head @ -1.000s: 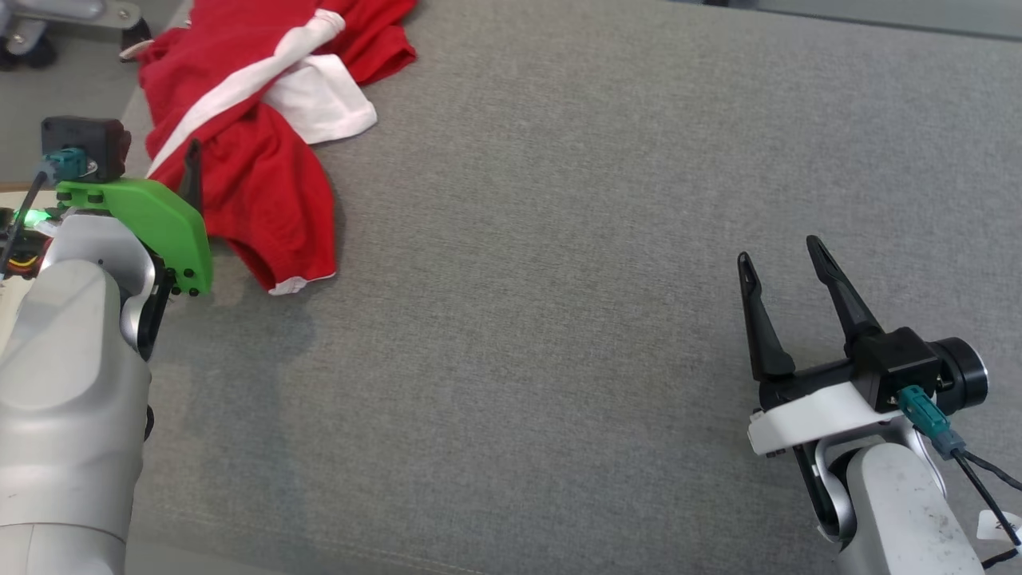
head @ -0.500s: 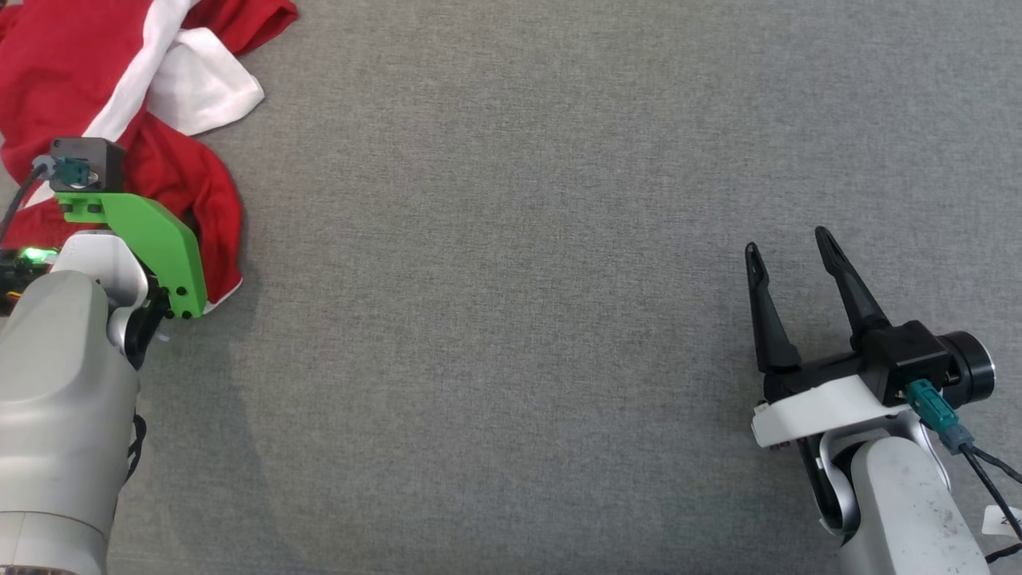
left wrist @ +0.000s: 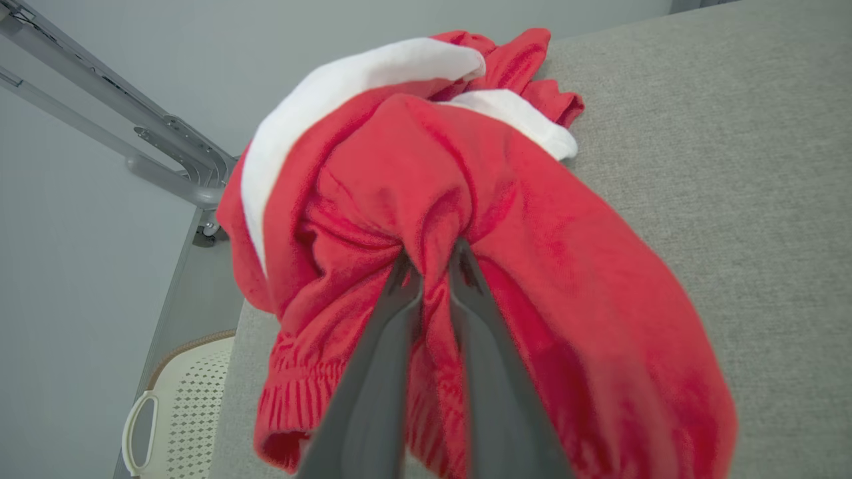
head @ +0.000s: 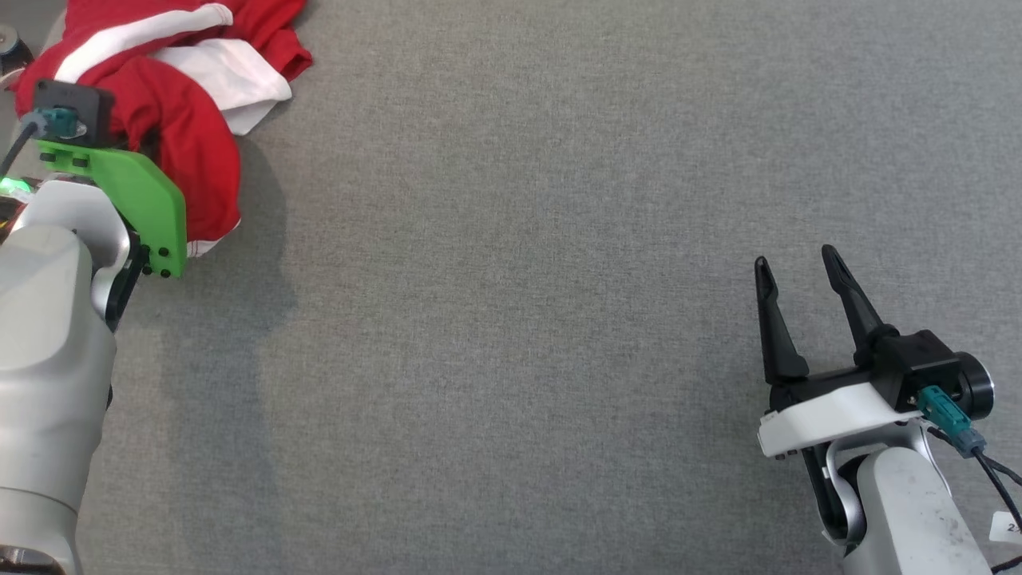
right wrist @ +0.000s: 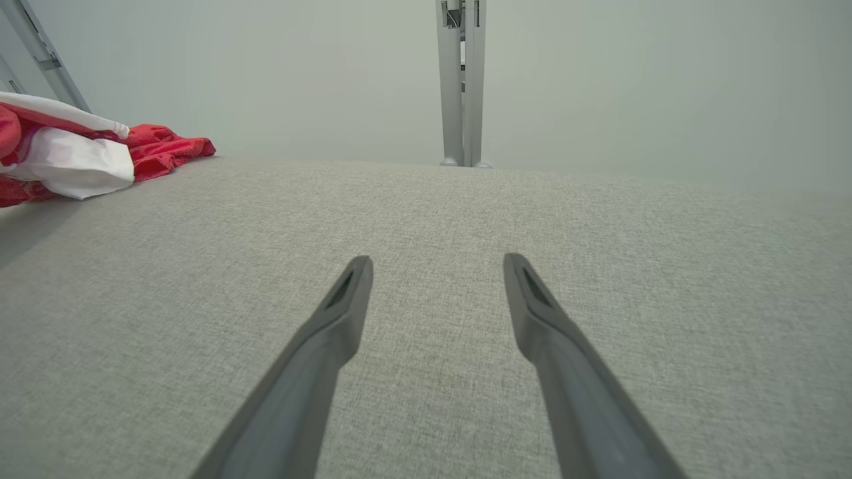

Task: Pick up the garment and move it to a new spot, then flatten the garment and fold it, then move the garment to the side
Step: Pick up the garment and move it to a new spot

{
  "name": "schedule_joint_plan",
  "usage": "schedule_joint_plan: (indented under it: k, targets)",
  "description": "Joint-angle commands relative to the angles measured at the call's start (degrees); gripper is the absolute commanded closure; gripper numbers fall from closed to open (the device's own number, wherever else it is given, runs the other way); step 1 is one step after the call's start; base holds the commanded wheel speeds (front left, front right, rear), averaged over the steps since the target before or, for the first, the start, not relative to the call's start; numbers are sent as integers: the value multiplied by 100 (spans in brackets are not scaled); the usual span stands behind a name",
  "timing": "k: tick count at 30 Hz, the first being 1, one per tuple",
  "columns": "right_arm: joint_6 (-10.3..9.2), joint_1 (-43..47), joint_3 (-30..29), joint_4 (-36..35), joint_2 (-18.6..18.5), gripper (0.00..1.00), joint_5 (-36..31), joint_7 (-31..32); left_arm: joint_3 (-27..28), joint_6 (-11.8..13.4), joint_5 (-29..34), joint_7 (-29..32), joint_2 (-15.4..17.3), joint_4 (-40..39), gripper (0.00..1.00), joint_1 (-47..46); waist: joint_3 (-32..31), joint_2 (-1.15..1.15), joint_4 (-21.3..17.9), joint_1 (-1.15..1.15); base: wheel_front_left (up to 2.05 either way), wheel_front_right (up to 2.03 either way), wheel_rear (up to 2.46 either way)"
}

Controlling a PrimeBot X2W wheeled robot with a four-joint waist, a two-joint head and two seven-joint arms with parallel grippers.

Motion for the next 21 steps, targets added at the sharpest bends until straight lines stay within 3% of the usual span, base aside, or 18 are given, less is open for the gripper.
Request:
schedule_joint_plan:
  k: [1, 13, 21]
  targets:
    - [-6, 107, -6, 38, -17, 0, 64, -20, -103, 13, 38, -37, 42, -140, 100, -135, -403, 0, -20, 0, 0, 0, 0]
    - [-6, 616, -216, 247, -17, 0, 431, -20, -1629, 10, -485, 165, -81, -2084, 100, 45, -1617, 0, -776, 0, 0, 0, 0]
    - [-6, 896, -581, 227, -15, 0, 358, -20, -2434, 9, -737, -277, -506, -2848, 100, 395, -1667, 0, -1508, 0, 0, 0, 0]
